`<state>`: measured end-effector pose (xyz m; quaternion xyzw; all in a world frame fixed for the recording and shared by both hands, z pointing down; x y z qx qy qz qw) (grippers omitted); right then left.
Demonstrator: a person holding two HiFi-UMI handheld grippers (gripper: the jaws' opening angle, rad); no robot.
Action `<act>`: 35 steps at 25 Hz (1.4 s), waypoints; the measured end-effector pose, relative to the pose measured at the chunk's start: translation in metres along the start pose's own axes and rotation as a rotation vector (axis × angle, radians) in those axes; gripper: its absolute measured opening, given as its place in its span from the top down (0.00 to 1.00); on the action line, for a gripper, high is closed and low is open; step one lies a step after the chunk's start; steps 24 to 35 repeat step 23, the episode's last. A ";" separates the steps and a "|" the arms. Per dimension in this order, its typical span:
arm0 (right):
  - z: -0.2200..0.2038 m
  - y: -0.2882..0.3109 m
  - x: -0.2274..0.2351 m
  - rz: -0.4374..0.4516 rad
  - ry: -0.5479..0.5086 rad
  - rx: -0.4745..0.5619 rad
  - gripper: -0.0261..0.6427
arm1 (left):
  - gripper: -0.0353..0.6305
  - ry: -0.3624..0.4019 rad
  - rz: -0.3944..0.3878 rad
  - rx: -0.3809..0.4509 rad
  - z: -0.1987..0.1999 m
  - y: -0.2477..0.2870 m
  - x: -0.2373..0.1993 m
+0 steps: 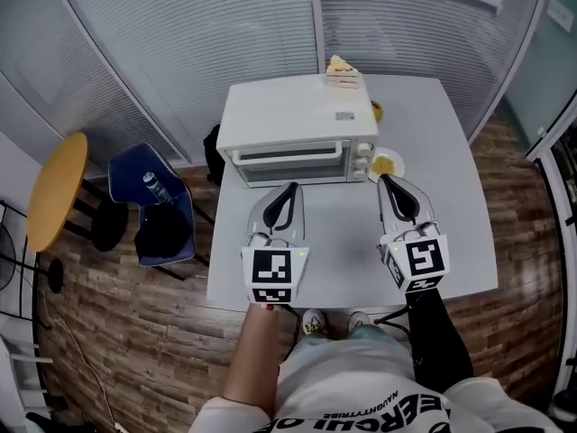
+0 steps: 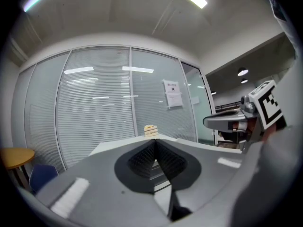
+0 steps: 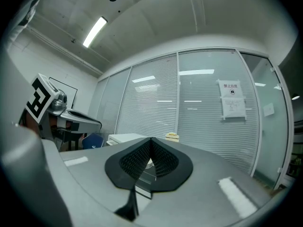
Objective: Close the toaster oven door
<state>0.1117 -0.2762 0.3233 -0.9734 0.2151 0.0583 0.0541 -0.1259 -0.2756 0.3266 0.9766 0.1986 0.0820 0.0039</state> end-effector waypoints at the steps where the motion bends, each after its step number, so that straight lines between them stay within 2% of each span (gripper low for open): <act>1: 0.000 -0.002 0.003 0.005 0.000 0.002 0.96 | 0.86 0.001 0.008 -0.001 0.001 0.000 0.004; 8: -0.001 -0.012 0.024 0.051 0.011 0.024 0.96 | 0.86 -0.017 0.052 0.003 0.006 -0.001 0.027; 16: -0.007 -0.021 0.044 0.093 0.029 0.034 0.96 | 0.86 -0.005 0.083 0.021 0.014 -0.002 0.051; 23: -0.014 -0.024 0.056 0.127 0.039 0.034 0.96 | 0.86 0.001 0.100 0.004 0.011 -0.001 0.070; 35: -0.014 -0.024 0.056 0.127 0.039 0.034 0.96 | 0.86 0.001 0.100 0.004 0.011 -0.001 0.070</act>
Point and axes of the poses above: the fingertips, and each gripper's own axes: y forward along the fingers, x to its right, z out of its top, the point moved 10 cm from there along -y, backward along the fingers, and after that the axes turned 2 degrees about x, right-handed, at the moved point
